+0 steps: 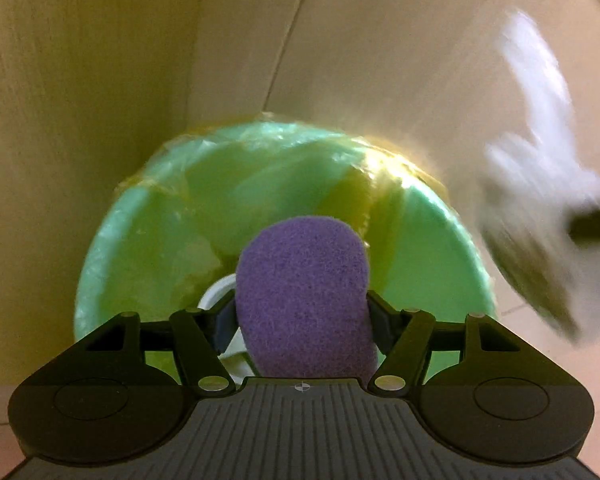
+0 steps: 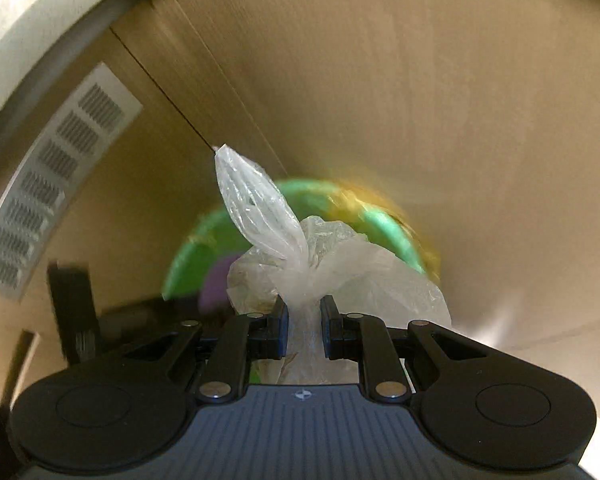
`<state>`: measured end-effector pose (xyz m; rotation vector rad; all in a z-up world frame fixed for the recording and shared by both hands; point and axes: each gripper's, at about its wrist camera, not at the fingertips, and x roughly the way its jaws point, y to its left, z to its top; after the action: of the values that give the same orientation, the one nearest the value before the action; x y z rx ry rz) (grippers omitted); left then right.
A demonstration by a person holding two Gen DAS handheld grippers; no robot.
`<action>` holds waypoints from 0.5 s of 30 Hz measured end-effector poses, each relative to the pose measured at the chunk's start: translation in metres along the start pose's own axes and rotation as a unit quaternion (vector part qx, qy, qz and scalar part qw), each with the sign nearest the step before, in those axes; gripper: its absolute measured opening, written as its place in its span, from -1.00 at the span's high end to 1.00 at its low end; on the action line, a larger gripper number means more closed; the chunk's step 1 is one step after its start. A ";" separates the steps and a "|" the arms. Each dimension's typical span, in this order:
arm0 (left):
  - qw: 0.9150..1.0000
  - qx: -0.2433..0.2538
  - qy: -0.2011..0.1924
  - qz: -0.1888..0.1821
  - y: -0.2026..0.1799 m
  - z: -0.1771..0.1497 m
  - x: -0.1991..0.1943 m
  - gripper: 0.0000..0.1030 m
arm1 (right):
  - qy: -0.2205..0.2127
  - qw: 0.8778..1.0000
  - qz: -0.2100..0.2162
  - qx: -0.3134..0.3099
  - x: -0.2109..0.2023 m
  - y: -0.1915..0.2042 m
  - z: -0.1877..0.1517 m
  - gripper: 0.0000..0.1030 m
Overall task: Collect trash
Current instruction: 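Open the left tool to drop the sponge while the right tool releases the bag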
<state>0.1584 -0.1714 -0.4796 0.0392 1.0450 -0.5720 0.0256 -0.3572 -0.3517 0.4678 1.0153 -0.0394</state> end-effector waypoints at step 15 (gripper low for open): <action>0.987 0.143 -0.040 0.054 -0.029 0.004 -0.001 -0.38 | 0.083 0.993 0.043 -0.072 0.102 0.058 0.037 0.69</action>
<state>0.1478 -0.1965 -0.4700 0.3202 0.8702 -0.6168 0.1247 -0.3010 -0.3988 0.3872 1.1502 0.1514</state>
